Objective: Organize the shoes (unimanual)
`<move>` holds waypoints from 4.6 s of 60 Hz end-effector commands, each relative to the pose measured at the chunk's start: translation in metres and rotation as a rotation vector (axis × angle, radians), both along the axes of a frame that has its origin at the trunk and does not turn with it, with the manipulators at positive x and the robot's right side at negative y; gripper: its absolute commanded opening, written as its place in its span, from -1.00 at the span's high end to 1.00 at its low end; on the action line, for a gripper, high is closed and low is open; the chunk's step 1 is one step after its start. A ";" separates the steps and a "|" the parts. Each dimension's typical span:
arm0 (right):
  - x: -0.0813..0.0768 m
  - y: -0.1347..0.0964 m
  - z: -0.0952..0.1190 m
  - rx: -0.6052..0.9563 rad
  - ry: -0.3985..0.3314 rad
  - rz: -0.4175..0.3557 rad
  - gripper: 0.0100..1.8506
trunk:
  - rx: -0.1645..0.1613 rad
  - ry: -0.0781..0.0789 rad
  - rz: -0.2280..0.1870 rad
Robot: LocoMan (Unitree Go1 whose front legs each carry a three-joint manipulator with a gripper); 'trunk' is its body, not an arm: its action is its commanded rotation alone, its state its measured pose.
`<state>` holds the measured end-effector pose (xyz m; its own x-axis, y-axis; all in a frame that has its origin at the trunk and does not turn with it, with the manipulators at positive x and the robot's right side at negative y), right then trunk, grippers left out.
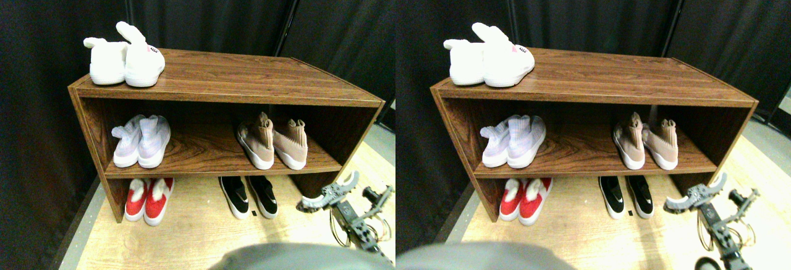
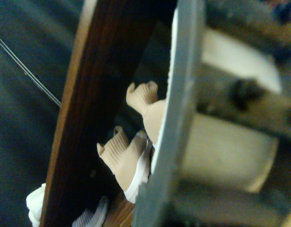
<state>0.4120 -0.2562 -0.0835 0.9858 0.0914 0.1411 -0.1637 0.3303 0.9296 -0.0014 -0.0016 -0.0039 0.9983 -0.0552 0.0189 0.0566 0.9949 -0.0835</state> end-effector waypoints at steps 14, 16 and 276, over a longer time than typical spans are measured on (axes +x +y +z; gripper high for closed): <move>-0.023 -0.024 0.030 -0.074 -0.114 -0.115 0.13 | 0.001 -0.001 -0.007; -0.026 -0.028 0.033 -0.101 -0.139 -0.160 0.33 | 0.001 -0.001 -0.007; -0.006 -0.020 -0.070 0.065 0.023 -0.072 0.94 | -0.020 0.130 0.028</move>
